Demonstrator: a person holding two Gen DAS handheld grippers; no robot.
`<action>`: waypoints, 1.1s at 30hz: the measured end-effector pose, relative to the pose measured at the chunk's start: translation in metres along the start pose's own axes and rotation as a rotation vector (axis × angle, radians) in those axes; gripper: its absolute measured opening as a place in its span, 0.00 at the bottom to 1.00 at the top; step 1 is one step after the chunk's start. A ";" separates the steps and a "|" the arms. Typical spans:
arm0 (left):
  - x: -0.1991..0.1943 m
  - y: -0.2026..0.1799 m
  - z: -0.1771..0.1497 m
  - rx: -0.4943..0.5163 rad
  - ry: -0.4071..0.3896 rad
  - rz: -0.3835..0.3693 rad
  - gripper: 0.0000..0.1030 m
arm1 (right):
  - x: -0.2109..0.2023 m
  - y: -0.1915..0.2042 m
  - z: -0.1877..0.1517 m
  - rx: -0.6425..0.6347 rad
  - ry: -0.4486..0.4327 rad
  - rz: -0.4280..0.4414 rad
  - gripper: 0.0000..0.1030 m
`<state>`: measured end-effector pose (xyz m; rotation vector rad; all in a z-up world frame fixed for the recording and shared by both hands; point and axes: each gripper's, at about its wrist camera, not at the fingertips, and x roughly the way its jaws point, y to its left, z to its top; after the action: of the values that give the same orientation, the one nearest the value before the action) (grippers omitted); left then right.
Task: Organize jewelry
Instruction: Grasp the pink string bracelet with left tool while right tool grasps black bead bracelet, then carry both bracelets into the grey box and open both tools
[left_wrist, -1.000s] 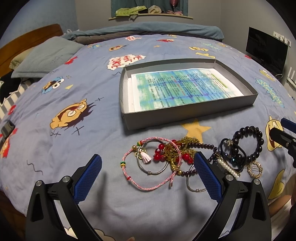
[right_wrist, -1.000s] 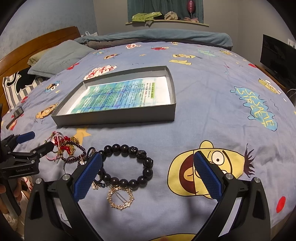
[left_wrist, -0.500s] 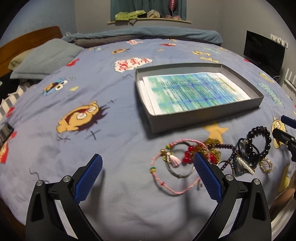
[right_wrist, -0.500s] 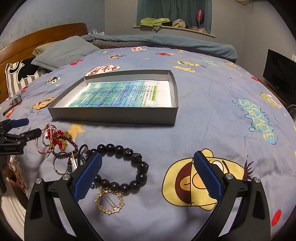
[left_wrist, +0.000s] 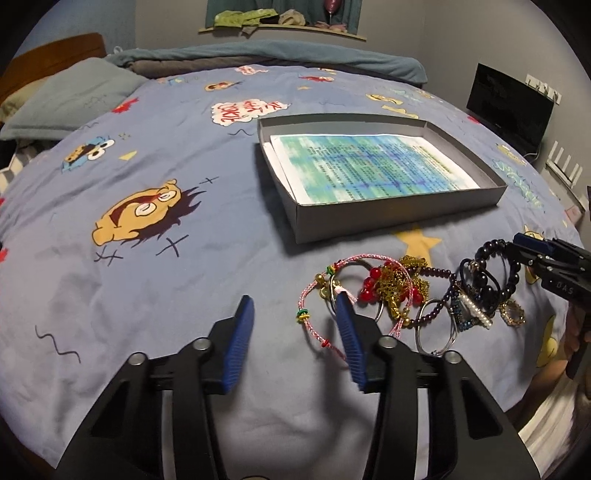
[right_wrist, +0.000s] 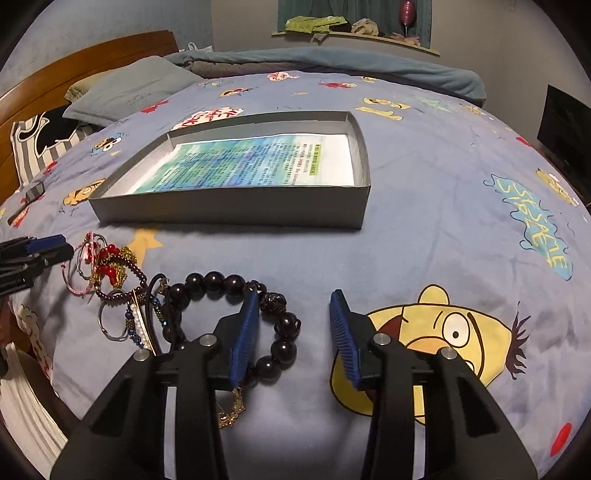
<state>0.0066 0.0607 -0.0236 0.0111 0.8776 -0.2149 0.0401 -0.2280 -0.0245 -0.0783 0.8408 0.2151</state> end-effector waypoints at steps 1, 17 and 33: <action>0.003 -0.001 -0.001 0.004 0.014 0.002 0.36 | 0.000 0.000 0.000 0.000 0.003 0.002 0.37; 0.008 -0.012 -0.001 0.070 0.003 0.026 0.06 | 0.006 -0.003 -0.003 0.017 0.029 0.050 0.19; -0.052 -0.034 0.049 0.164 -0.265 0.045 0.06 | -0.049 0.013 0.034 -0.040 -0.202 0.042 0.14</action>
<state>0.0052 0.0320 0.0507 0.1515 0.5940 -0.2397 0.0302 -0.2176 0.0354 -0.0750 0.6376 0.2741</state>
